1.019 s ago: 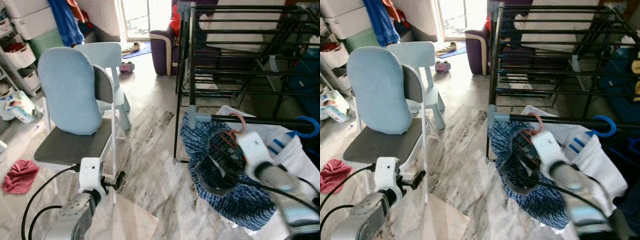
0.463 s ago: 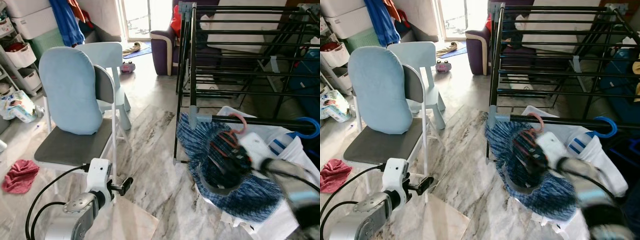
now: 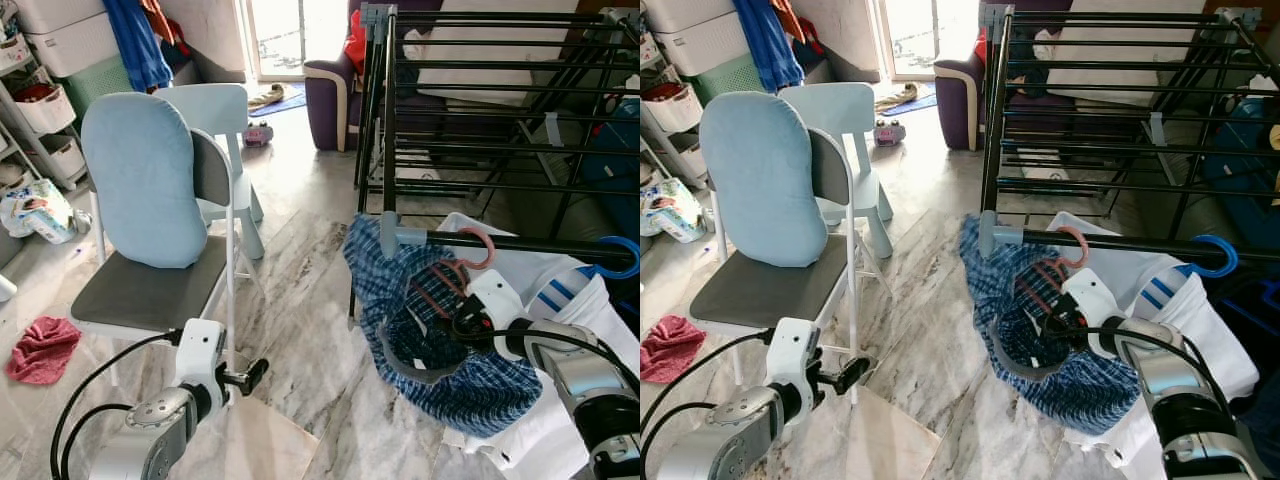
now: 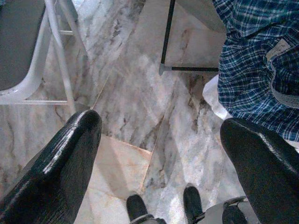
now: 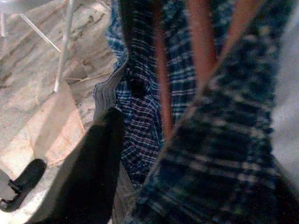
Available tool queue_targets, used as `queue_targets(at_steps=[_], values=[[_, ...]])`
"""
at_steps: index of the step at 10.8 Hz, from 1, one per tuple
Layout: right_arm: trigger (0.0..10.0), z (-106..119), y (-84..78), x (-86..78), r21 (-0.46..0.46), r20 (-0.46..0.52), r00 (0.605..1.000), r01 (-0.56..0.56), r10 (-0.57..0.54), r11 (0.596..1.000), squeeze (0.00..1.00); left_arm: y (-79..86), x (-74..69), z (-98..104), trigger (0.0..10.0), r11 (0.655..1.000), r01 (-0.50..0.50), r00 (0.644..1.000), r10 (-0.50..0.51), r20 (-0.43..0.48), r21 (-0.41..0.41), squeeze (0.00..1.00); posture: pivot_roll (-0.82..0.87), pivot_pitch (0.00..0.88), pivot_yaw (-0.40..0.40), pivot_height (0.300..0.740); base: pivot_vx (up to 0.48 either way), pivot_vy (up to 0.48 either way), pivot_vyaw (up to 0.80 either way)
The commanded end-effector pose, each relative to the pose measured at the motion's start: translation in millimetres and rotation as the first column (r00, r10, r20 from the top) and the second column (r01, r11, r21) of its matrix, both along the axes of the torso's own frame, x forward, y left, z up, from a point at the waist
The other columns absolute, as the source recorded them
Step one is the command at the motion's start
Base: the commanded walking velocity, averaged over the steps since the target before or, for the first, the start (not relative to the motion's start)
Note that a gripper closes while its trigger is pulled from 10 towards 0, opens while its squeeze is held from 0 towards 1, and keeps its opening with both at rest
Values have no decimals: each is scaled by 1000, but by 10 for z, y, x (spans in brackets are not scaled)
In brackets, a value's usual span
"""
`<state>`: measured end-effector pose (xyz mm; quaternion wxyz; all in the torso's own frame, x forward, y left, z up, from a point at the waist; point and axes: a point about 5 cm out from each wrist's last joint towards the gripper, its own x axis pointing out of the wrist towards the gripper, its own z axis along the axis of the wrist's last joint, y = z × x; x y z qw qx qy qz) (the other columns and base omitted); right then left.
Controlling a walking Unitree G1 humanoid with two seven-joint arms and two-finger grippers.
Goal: Hang hanger
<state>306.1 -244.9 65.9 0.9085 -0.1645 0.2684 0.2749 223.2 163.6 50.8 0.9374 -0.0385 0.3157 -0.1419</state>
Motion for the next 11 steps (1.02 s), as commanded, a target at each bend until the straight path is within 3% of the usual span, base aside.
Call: queue_targets(at_steps=[1, 4, 7, 8, 11], values=[[0, 53, 54, 42, 20, 27, 999, -24, 24, 999, 0, 15, -2, 35, 10000, 1000, 4, 1000, -4, 7, 13, 0, -101, 0, 31, 740, 0, 0, 0], [0, 127, 4, 18, 55, 74, 997, -16, 12, 998, 0, 8, 0, 34, 10000, 1000, 20, 1000, -20, 3, 17, 0, -103, 0, 33, 740, 0, 0, 0], [0, 182, -33, -40, -9, 97, 995, -22, 23, 1000, 0, 2, -4, 27, 10000, 999, 31, 1000, -31, 0, 23, 0, -116, 0, 38, 740, 0, 0, 0], [10000, 145, -4, -84, -65, 87, 996, -24, 30, 998, 0, -12, -4, 25, 10000, 999, 39, 999, -39, -2, 26, 0, -120, 0, 39, 740, 0, 0, 0], [10000, 160, 57, -154, -17, 74, 997, -13, 14, 1000, 0, -4, 1, 36, 10000, 998, 55, 998, -55, -2, 38, 0, -117, 0, 38, 740, 0, 0, 0]])
